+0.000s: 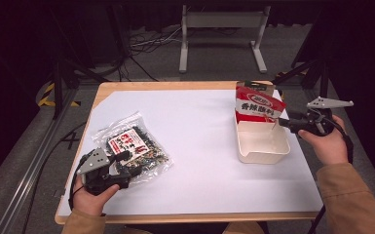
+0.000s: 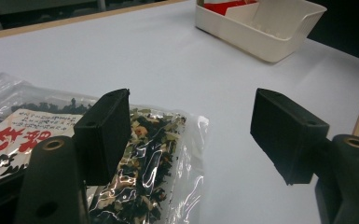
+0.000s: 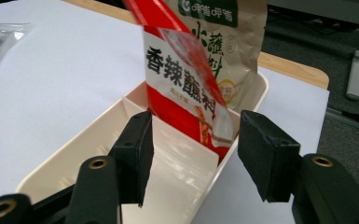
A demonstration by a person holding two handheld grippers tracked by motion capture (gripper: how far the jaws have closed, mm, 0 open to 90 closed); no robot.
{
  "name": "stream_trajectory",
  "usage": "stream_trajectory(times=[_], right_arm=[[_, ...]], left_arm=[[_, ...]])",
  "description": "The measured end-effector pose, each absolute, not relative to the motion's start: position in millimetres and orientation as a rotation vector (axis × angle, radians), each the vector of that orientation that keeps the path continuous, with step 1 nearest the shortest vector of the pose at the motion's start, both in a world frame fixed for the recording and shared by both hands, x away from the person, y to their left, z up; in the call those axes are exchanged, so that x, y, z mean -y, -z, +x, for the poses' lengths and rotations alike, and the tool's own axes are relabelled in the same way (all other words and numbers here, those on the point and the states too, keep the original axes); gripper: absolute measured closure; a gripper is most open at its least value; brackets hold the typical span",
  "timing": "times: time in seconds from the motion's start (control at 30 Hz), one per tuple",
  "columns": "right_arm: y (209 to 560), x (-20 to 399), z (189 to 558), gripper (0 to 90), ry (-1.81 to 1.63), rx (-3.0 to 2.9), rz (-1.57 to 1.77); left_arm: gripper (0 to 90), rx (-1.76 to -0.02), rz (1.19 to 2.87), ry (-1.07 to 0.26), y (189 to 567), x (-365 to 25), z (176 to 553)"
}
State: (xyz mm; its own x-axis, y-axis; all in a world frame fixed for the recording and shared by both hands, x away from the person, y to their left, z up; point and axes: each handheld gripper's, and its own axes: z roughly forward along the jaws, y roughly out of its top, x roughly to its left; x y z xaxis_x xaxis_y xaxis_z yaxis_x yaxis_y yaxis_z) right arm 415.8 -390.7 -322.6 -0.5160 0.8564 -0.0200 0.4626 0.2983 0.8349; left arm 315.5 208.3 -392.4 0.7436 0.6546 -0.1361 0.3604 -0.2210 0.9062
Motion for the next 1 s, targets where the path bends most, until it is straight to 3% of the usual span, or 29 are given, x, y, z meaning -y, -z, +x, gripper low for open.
stream_trajectory(times=[0.37, 1.0], right_arm=[[321, 380, 388, 43.5, -1.136, -2.145, 1.135], [334, 323, 357, 42.6, -1.297, -2.253, 0.893]], left_arm=[[27.5, -0.806, 1.862, -0.329, 388, -213, 319], [25.5, -0.918, 1.912, -0.339, 382, -224, 333]])
